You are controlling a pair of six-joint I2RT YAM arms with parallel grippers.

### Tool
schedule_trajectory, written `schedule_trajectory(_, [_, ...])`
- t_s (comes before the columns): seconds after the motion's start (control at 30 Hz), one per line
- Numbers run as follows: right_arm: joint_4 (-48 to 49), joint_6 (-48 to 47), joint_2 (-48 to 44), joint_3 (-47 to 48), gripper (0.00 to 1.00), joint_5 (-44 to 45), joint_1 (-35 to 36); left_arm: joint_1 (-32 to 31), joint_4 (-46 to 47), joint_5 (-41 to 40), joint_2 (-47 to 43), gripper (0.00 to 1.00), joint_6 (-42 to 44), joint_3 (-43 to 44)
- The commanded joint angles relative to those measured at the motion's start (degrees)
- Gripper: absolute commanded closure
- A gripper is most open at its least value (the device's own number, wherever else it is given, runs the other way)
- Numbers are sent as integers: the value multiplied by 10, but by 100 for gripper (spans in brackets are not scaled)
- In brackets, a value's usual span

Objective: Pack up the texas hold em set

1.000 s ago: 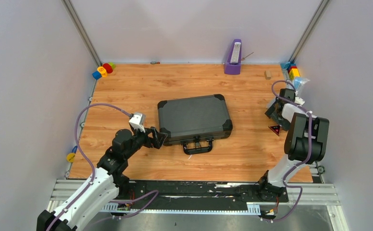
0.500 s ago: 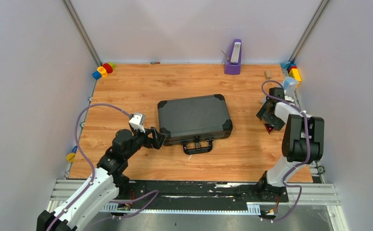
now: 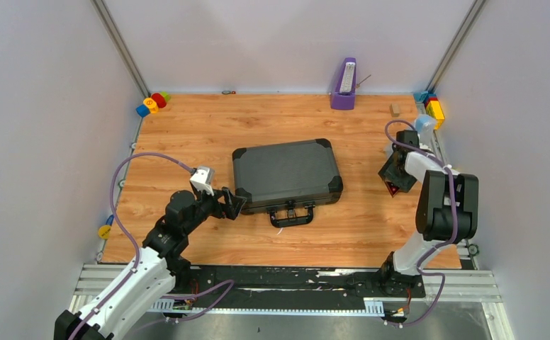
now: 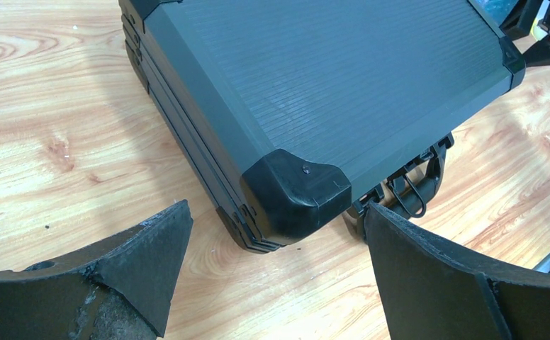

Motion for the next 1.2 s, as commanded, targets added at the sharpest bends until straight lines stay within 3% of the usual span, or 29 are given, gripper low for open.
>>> schedule_trajectory(0.0, [-62, -3, -23, -35, 56, -47, 18, -3, 13, -3, -4, 0, 7, 15])
schedule_trajectory(0.43, [-115, 56, -243, -47, 56, -125, 171, -3, 24, 7, 19, 0, 0, 17])
schedule_trajectory(0.77, [-117, 50, -368, -94, 54, -153, 184, -3, 76, 74, 159, 0, -5, 41])
schedule_trajectory(0.97, [-119, 27, -406, -99, 55, -186, 183, -3, 132, 187, 212, 0, -91, 71])
schedule_trajectory(1.17, [-122, 25, -443, -102, 56, -214, 183, -4, 216, 219, 221, 0, -226, 101])
